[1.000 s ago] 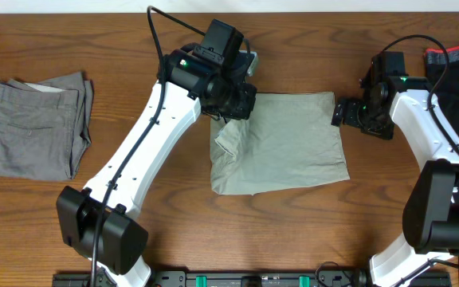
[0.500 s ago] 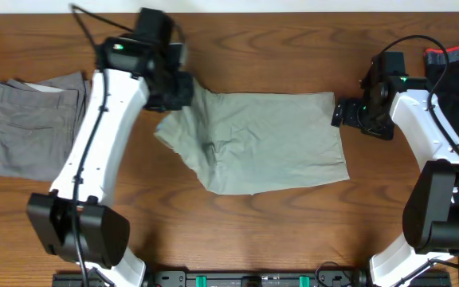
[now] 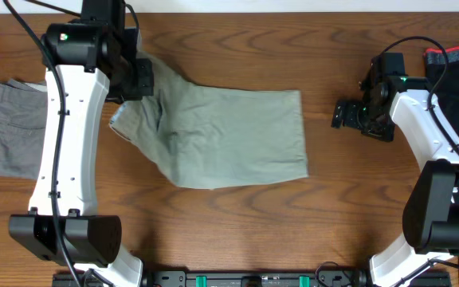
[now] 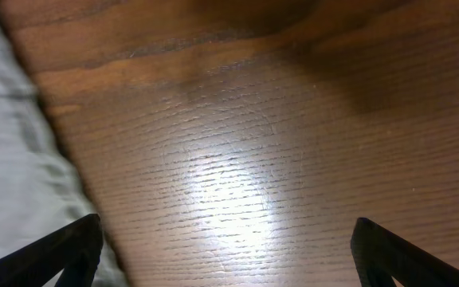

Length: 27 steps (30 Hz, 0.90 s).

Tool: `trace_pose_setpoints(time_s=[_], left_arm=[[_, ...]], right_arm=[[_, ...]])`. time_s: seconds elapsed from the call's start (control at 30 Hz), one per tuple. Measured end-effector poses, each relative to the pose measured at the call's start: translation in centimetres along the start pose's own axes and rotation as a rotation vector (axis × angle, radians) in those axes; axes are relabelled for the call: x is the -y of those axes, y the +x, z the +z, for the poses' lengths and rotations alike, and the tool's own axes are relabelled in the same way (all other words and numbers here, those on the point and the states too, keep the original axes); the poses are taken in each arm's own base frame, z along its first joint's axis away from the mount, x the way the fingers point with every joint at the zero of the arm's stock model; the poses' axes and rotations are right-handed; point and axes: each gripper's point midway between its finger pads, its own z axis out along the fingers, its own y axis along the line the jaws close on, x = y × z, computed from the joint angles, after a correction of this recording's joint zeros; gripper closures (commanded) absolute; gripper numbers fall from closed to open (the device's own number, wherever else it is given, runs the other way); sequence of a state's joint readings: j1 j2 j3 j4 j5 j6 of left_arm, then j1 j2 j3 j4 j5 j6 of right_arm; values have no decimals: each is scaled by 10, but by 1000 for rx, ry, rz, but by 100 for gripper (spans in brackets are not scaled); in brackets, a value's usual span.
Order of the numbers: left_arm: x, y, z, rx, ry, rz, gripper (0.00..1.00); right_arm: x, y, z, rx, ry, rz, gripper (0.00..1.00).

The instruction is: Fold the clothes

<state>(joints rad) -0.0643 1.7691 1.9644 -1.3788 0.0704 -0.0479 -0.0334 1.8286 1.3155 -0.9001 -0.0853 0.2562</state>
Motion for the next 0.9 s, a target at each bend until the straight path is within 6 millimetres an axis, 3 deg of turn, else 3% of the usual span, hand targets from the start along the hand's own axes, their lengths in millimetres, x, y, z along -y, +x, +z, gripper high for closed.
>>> trace_pose_setpoints(time_s=[0.13, 0.27, 0.47, 0.7, 0.9], left_arm=[[-2, -3, -3, 14, -16, 1, 94], [10, -8, -4, 36, 42, 10, 94], [51, -14, -6, 69, 151, 56, 94], [109, -2, -10, 68, 243, 150, 94], [147, 8, -15, 73, 289, 212, 94]], right_arm=[[0, 0, 0, 0, 0, 0, 3], [0, 0, 0, 0, 0, 0, 2], [0, 0, 0, 0, 0, 0, 2], [-1, -3, 0, 14, -4, -1, 3], [-2, -6, 0, 24, -6, 1, 3]])
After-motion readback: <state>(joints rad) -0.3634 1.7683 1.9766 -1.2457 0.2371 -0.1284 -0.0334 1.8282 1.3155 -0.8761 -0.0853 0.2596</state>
